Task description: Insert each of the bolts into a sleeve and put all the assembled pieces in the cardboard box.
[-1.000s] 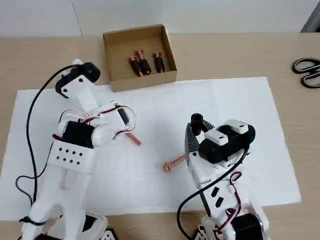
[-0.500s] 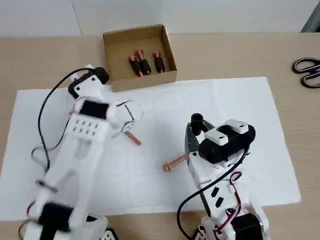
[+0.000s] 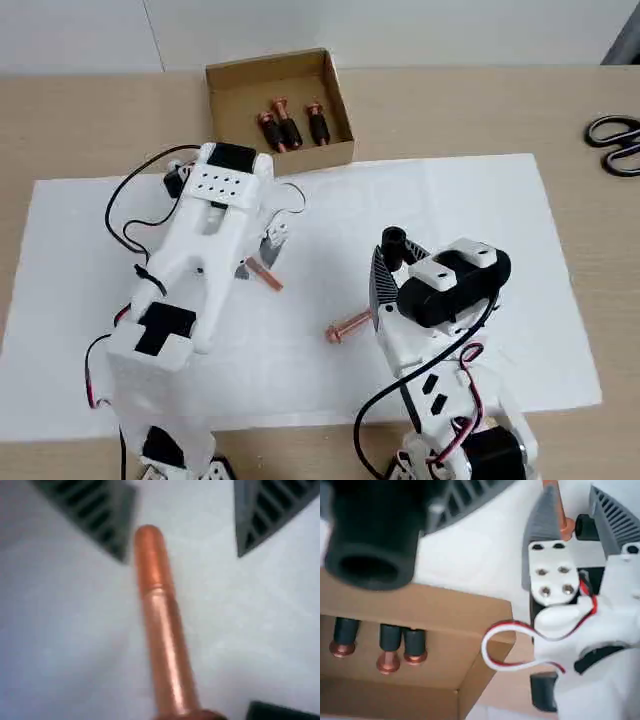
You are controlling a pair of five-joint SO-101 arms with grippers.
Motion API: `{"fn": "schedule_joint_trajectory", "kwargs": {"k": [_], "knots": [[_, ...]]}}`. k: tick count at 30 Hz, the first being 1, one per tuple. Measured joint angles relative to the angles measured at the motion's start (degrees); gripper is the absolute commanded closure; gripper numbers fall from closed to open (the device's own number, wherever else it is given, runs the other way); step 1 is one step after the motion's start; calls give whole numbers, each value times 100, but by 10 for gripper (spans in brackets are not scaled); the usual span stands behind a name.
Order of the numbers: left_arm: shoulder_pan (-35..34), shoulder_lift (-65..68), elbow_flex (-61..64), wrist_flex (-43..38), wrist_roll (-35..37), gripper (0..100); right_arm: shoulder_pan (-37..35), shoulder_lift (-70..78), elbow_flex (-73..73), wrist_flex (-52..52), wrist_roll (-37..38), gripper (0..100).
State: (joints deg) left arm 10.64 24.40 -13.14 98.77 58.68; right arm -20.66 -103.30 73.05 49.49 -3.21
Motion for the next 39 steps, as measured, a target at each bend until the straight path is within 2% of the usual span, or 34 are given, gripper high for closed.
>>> {"fn": "schedule_joint_trajectory", "kwargs": {"k": [9,16,27,35,39], "knots": [[-9,35,-422,26,141,795,0,0,0,325,0,995],[-545,62,-422,35,589,795,0,0,0,325,0,995],[-492,62,-422,18,589,795,0,0,0,325,0,995],[-492,62,167,-756,589,806,0,0,0,325,0,995],[-492,62,299,-897,589,830,0,0,0,360,0,995]]}}
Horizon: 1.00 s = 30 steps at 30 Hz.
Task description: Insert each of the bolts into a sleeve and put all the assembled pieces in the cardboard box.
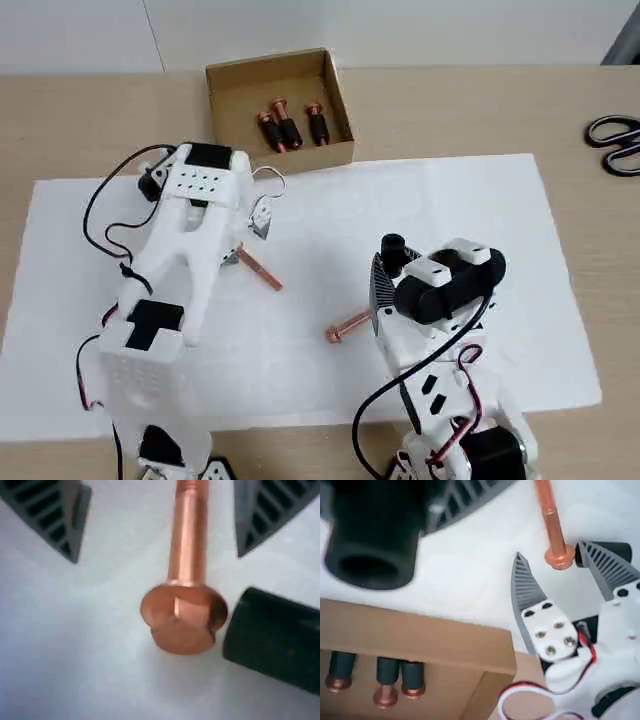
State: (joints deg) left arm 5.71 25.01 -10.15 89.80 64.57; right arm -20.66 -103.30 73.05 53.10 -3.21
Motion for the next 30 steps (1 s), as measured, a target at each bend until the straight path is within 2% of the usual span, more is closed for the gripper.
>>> {"fn": "schedule_joint_trajectory", "kwargs": {"k": [30], "knots": [[0,9,545,-492,0,848,0,0,0,18,0,995]]}}
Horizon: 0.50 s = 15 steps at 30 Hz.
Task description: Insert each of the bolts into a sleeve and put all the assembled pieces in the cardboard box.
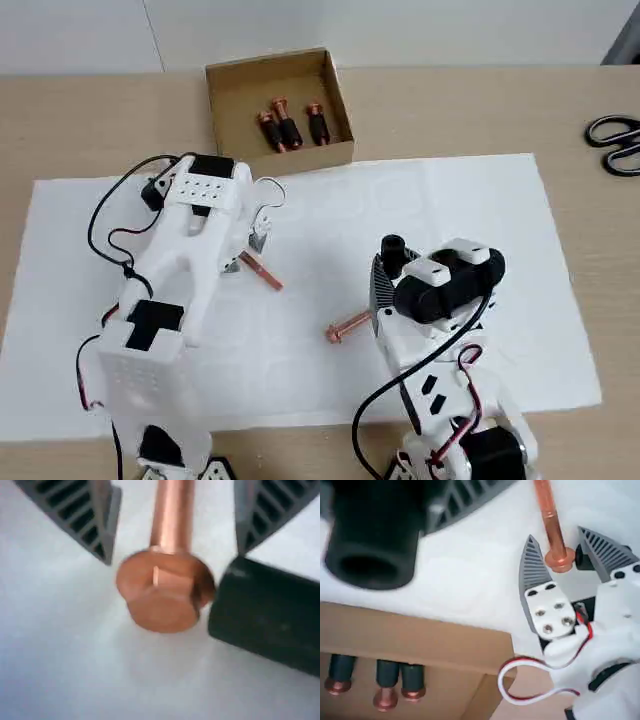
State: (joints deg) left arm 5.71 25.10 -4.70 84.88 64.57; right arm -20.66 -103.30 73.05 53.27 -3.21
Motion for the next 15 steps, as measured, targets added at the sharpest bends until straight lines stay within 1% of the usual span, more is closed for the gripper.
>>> {"fn": "schedule_joint_trajectory", "kwargs": {"k": [8,15], "knots": [[26,-70,633,-721,0,848,0,0,0,0,0,995],[26,-79,695,-782,0,849,0,0,0,0,0,995]]}}
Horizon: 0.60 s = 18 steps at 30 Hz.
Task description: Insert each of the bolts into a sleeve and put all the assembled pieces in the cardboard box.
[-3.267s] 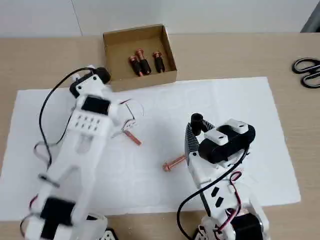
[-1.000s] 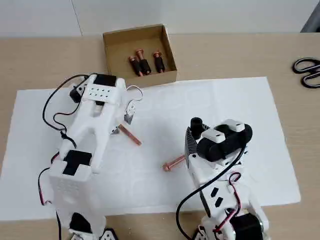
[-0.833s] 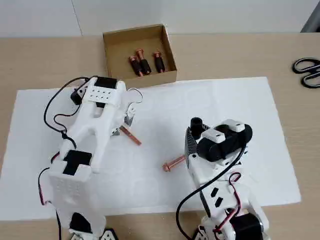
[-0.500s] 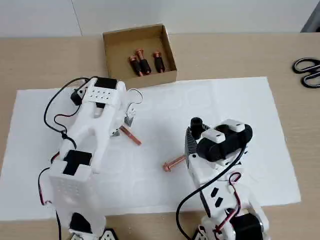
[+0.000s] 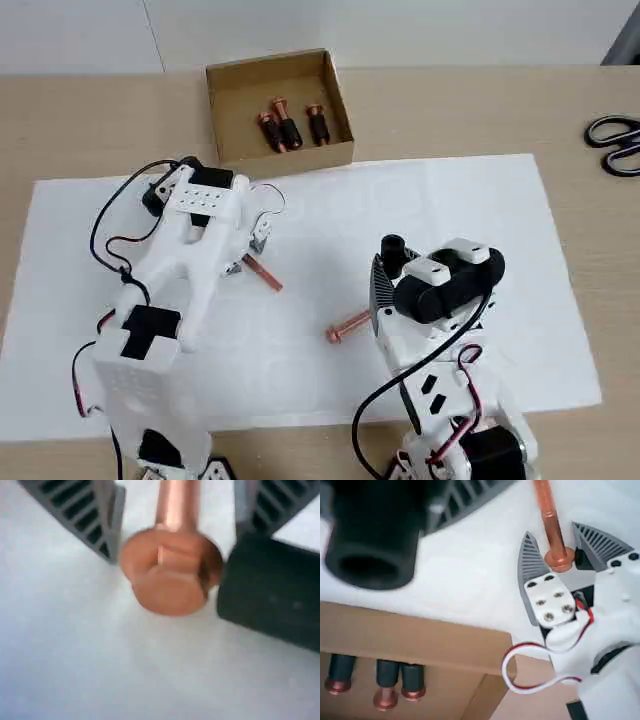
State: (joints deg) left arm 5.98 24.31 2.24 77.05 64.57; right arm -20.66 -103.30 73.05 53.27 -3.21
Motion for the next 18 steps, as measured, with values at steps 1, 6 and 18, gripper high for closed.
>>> {"fn": "schedule_joint_trajectory", "kwargs": {"k": [1,6,18], "knots": [[0,0,0,0,0,849,0,0,0,0,0,995],[0,0,-18,-9,0,937,0,0,0,0,0,995],[35,70,-413,44,9,994,0,0,0,0,0,995]]}}
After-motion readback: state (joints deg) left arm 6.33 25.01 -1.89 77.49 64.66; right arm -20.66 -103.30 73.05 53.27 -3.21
